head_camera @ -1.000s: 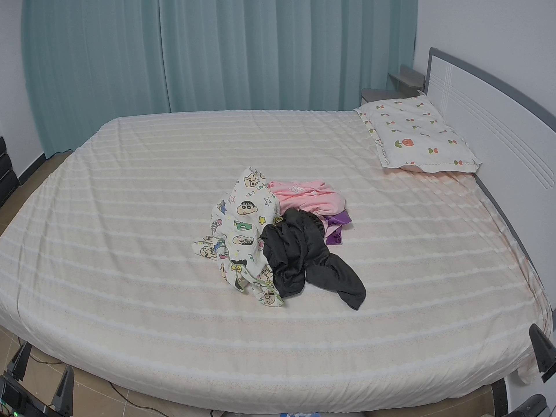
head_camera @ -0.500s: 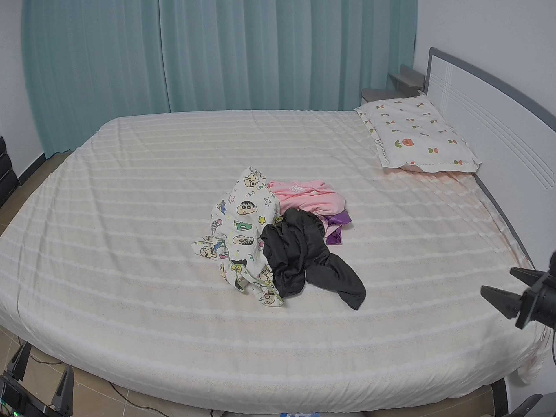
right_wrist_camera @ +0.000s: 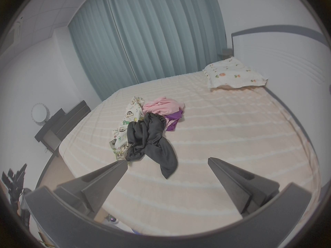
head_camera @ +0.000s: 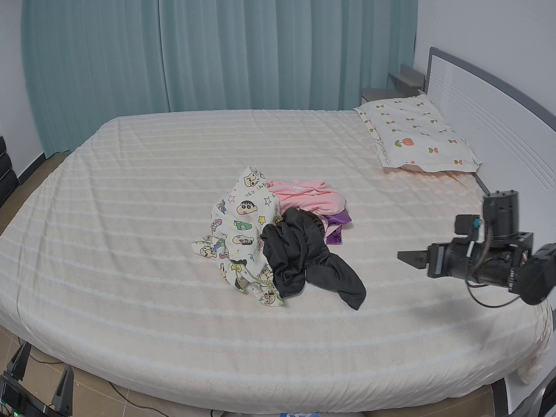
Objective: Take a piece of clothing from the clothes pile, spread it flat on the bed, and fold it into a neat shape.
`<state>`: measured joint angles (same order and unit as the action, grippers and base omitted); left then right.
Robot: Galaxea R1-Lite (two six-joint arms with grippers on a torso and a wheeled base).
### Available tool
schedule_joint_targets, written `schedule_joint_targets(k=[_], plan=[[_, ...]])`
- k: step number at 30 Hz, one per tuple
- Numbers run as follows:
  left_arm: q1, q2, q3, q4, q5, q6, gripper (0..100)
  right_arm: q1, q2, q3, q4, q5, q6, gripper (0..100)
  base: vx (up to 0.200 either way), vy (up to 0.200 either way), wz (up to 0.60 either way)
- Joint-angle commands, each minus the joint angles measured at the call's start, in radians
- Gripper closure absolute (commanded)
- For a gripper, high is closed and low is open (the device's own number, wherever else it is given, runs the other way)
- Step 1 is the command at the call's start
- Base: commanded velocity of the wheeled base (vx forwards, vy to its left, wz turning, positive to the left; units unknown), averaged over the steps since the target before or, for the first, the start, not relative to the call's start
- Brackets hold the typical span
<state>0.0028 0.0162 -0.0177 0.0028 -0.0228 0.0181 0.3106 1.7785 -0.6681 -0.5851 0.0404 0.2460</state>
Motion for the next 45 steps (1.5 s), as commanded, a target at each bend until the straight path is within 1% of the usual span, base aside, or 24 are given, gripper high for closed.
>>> schedule_joint_targets(k=[1,6,7,11,17,18,19,21,28,32,34,36,38,39,40,42,45], plan=[[0.000,-0.007,0.016,0.000,0.001,-0.001,0,0.166,0.699,-0.490,-0.087,-0.120,0.170,0,0.000,0.000,0.00],[0.000,-0.007,0.016,0.000,0.001,0.000,0,0.177,0.765,-0.581,-0.021,-0.125,0.173,0,0.000,0.000,0.00],[0.000,-0.007,0.016,0.000,0.001,0.000,0,0.177,0.765,-0.581,-0.021,-0.125,0.173,0,0.000,0.000,0.00],[0.000,-0.007,0.016,0.000,0.001,0.000,0,0.176,0.820,-0.673,0.013,-0.126,0.171,0,0.000,0.000,0.00],[0.000,-0.007,0.016,0.000,0.001,0.000,0,0.166,0.829,-0.712,0.030,-0.131,0.171,0,0.000,0.000,0.00],[0.000,-0.007,0.016,0.000,0.001,0.000,0,0.151,0.820,-0.729,0.033,-0.151,0.168,0,0.000,0.000,0.00],[0.000,-0.007,0.016,0.000,0.001,0.000,0,0.151,0.820,-0.729,0.033,-0.151,0.168,0,0.000,0.000,0.00],[0.000,-0.007,0.016,0.000,0.001,0.000,0,0.128,0.803,-0.732,0.033,-0.189,0.148,0,0.000,0.000,0.00],[0.000,-0.007,0.016,0.000,0.001,0.000,0,0.082,0.725,-0.711,0.036,-0.198,0.139,0,0.000,0.000,0.00],[0.000,-0.007,0.016,0.000,0.001,-0.001,0,0.065,0.707,-0.654,0.034,-0.174,0.133,0,0.000,0.000,0.00],[0.000,-0.007,0.016,0.000,0.001,0.000,0,0.064,0.711,-0.628,0.028,-0.142,0.134,0,0.000,0.000,0.00],[0.000,-0.007,0.016,0.000,0.001,0.000,0,0.067,0.716,-0.596,0.027,-0.086,0.136,0,0.000,0.000,0.00],[0.000,-0.007,0.016,0.000,0.001,-0.001,0,0.071,0.723,-0.576,0.022,-0.054,0.133,0,0.000,0.000,0.00],[0.000,-0.007,0.016,0.000,0.001,-0.001,0,0.071,0.723,-0.576,0.022,-0.054,0.133,0,0.000,0.000,0.00],[0.000,-0.007,0.016,0.000,0.001,-0.001,0,0.077,0.737,-0.581,0.021,-0.037,0.138,0,0.000,0.000,0.00],[0.000,-0.007,0.016,0.000,0.001,-0.001,0,0.087,0.743,-0.584,0.021,-0.025,0.139,0,0.000,0.000,0.00],[0.000,-0.007,0.016,0.000,0.001,-0.001,0,0.104,0.754,-0.578,0.021,-0.022,0.134,0,0.000,0.000,0.00]])
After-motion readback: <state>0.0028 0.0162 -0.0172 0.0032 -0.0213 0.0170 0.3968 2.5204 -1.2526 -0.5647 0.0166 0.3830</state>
